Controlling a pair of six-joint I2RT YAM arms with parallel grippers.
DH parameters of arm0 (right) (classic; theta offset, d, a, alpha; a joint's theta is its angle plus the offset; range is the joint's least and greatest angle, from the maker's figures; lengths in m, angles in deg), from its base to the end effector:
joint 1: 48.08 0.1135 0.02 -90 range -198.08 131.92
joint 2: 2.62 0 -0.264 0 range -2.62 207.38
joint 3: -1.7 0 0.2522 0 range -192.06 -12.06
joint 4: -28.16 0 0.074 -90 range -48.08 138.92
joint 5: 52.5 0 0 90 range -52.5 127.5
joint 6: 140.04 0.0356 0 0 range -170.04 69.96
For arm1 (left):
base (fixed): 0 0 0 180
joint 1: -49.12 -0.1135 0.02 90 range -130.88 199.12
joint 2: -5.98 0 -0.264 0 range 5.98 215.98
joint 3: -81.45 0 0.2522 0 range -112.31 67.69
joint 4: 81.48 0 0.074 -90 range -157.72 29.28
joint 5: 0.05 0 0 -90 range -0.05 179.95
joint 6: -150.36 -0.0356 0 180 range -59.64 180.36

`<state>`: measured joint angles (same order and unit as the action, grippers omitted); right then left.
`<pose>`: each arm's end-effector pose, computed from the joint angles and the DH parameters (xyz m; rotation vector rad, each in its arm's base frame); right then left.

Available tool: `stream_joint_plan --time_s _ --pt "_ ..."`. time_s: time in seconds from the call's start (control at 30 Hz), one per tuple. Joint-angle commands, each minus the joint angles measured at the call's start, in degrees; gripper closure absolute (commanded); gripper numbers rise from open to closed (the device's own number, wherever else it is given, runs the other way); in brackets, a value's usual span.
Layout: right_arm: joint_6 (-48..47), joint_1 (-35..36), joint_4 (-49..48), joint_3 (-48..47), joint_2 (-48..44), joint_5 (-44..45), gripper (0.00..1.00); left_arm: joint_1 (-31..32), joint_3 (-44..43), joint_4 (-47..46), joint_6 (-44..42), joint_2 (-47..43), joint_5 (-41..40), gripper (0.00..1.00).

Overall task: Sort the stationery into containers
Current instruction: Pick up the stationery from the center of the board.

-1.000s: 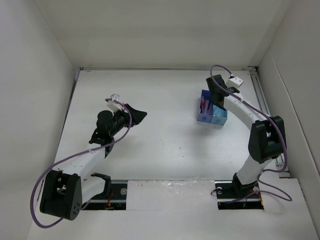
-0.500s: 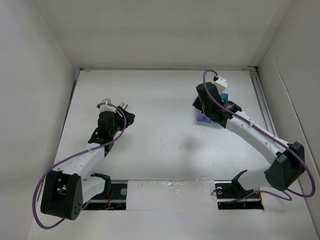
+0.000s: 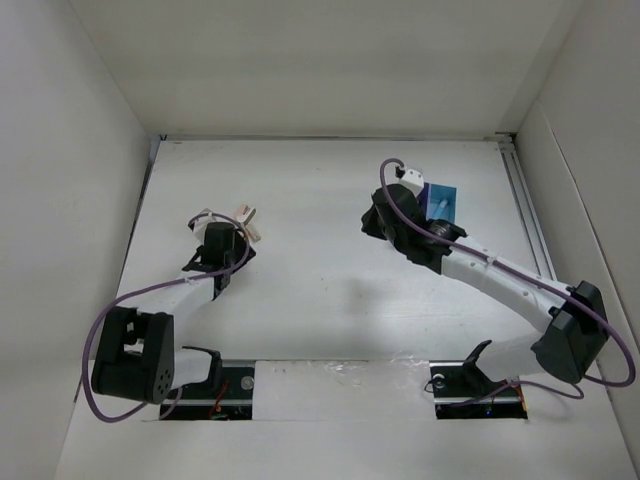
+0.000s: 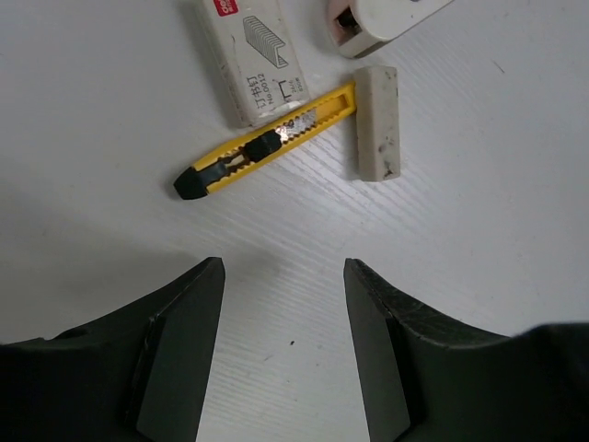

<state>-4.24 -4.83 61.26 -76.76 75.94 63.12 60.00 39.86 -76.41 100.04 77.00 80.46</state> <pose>0.2353 0.2002 0.3137 0.3055 2.0981 0.4567 0.2404 -0.0402 0.1774 -0.6343 2.0877 -0.3262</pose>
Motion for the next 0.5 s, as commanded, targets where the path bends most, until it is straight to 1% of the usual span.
stream_joint_plan --time_s 0.0,0.17,0.27,0.33,0.47 --pt "-0.8 0.53 -5.26 1.42 0.01 -2.24 0.9 -0.06 -3.63 3.06 0.48 0.78 -4.38 0.49" --pt "-0.8 0.53 -5.27 1.95 0.01 -2.78 0.77 -0.06 -6.52 5.34 0.48 3.06 -8.95 0.48" --pt "-0.8 0.53 -5.27 1.95 -1.04 -2.78 0.72 -0.06 -8.54 6.39 -0.13 5.6 -10.54 0.48" --pt "-0.8 0.53 -5.27 1.95 -1.05 -2.25 0.7 -0.06 -9.86 6.4 -0.66 6.49 -12.29 0.48" --pt "-0.8 0.0 -5.27 2.48 -2.27 -1.72 0.67 -0.06 -12.15 7.11 -1.98 7.73 -12.3 0.48"
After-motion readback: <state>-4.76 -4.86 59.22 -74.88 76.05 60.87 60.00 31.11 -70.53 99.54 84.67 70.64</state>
